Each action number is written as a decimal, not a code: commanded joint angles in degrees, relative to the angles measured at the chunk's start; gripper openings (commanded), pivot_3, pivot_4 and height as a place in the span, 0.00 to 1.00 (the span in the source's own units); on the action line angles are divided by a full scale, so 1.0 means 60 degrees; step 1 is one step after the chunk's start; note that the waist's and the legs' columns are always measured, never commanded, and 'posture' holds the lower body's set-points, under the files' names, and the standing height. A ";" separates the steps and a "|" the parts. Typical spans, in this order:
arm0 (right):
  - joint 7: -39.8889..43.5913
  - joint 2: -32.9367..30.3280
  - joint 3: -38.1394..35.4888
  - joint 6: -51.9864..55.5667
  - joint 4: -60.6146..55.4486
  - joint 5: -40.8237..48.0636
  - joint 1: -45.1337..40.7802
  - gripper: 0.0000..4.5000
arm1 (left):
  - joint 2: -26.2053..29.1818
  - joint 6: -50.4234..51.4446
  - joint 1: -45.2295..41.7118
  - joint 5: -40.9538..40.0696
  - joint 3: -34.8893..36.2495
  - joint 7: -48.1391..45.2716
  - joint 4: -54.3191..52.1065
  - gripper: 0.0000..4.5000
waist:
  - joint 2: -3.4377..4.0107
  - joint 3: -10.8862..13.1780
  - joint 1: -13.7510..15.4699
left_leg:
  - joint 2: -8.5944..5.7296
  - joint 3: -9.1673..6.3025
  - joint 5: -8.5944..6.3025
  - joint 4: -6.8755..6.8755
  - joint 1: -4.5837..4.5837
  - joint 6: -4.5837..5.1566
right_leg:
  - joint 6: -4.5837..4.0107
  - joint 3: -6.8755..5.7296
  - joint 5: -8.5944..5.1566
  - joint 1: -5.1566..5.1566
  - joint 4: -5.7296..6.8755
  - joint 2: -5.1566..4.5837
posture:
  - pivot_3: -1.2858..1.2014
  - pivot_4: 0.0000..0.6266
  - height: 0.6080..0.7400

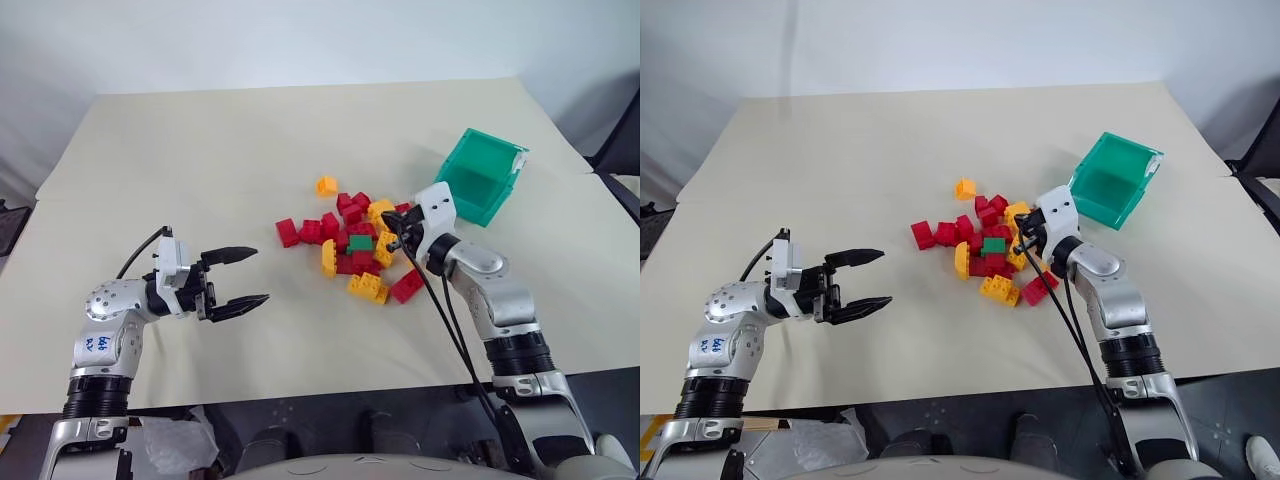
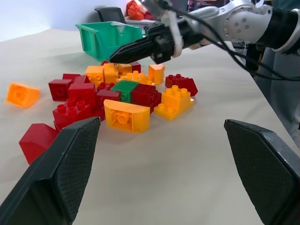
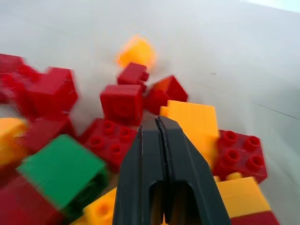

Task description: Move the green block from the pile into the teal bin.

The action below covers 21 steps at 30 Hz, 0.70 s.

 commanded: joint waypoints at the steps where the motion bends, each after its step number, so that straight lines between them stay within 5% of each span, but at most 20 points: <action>1: 0.0611 -0.0341 -0.0122 0.0463 -0.1230 0.0463 -0.0035 0.01 | -0.0074 -0.0122 -0.0207 -0.0098 0.0001 -0.0012 0.0005 1.00 | 0.0000 0.0000 0.0007 | 0.0001 -0.0001 0.0000 0.0001 0.0000 0.0000 | 0.0000 0.0001 0.0000 0.0000 0.0000 0.0000 | 0.52 0.24 1.00; 5: 0.1610 -0.0830 0.0083 0.1593 -0.1363 0.0971 -0.0606 0.01 | -0.0114 -0.0164 -0.0375 -0.0050 -0.0038 -0.0058 0.0192 1.00 | 0.0000 0.0000 0.0008 | 0.0003 -0.0003 -0.0002 0.0006 0.0003 0.0004 | 0.0000 0.0012 0.0000 0.0000 0.0000 -0.0001 | 0.52 0.24 1.00; 7: 0.2344 -0.1414 0.0659 0.2205 -0.1173 0.0792 -0.0982 0.08 | -0.0118 -0.0175 -0.0442 -0.0040 -0.0061 -0.0088 0.0271 1.00 | 0.0000 0.0000 0.0007 | 0.0005 -0.0006 -0.0003 0.0008 0.0005 0.0005 | 0.0000 0.0015 0.0000 -0.0001 0.0002 -0.0001 | 0.52 0.24 1.00; 18: 0.4304 -0.1800 0.2173 0.0780 0.1927 -0.0716 -0.3507 0.90 | -0.0163 -0.0385 -0.0538 -0.0002 -0.0124 -0.0142 0.0401 1.00 | -0.0002 0.0001 -0.0006 | -0.0005 0.0006 -0.0010 0.0007 0.0002 0.0013 | 0.0000 0.0018 0.0000 -0.0010 -0.0001 -0.0001 | 0.52 0.24 1.00; 21: 0.4425 -0.1601 0.2654 0.0012 0.3105 -0.1451 -0.4017 0.90 | -0.0173 -0.0414 -0.0355 -0.0027 -0.0075 -0.0081 0.0247 1.00 | -0.0002 0.0001 -0.0009 | -0.0004 0.0009 -0.0010 0.0007 0.0002 0.0012 | 0.0000 0.0017 0.0000 -0.0010 0.0000 -0.0001 | 0.52 0.24 1.00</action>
